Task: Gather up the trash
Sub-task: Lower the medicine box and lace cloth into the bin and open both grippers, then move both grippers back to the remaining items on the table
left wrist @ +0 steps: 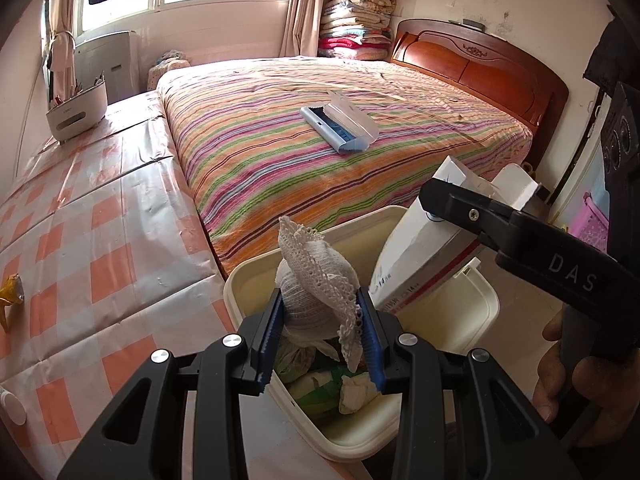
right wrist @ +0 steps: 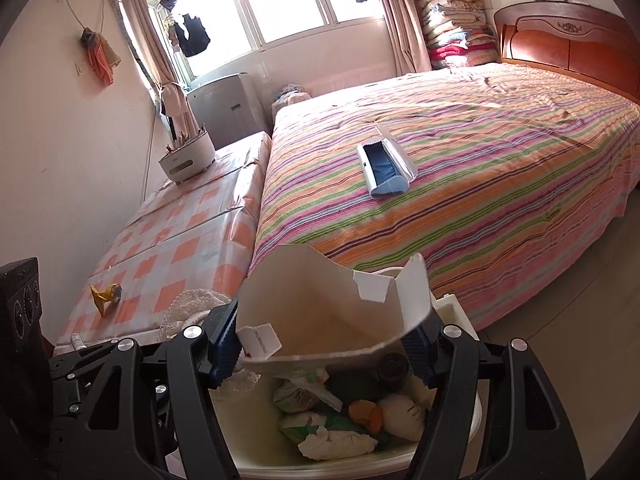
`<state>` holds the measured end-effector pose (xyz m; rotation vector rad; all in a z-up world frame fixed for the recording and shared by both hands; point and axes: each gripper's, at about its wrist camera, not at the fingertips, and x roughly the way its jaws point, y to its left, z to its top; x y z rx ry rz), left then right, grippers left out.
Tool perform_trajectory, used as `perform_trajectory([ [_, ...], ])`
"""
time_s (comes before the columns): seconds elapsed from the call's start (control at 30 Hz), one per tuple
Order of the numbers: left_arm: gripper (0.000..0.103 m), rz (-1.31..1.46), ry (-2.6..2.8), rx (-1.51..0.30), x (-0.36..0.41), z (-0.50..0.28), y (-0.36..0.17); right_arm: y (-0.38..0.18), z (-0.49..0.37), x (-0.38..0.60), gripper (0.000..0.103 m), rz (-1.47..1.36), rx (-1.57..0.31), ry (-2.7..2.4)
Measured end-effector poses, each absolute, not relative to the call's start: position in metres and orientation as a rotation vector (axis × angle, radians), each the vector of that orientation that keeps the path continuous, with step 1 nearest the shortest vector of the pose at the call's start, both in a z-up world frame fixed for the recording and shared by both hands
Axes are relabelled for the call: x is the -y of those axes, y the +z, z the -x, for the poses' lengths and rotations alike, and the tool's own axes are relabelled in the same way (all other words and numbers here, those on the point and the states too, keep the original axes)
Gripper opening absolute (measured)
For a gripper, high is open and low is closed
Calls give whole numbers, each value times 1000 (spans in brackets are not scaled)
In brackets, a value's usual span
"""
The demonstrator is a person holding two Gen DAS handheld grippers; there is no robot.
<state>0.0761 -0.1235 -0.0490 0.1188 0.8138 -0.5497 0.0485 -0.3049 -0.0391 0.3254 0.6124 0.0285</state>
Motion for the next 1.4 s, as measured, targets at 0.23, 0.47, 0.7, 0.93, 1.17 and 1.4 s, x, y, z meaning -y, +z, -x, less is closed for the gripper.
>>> perform_trajectory([
  [0.23, 37, -124, -554, -826, 128, -77, -53, -45, -51, 309, 67, -366, -635, 29],
  [0.47, 41, -138, -547, -832, 130, -78, -53, -45, -50, 311, 69, -382, -628, 25],
  [0.7, 75, -153, -513, -784, 129, -73, -48, -44, -50, 311, 75, -382, -621, 18],
  [0.93, 78, -132, -491, -809, 124, -79, -51, -45, -49, 314, 83, -393, -611, 5],
  [1.17, 78, -107, -471, -823, 116, -83, -51, -45, -50, 314, 83, -392, -614, 3],
  [1.4, 78, -93, -453, -827, 109, -85, -49, -45, -54, 306, 84, -382, -623, 19],
])
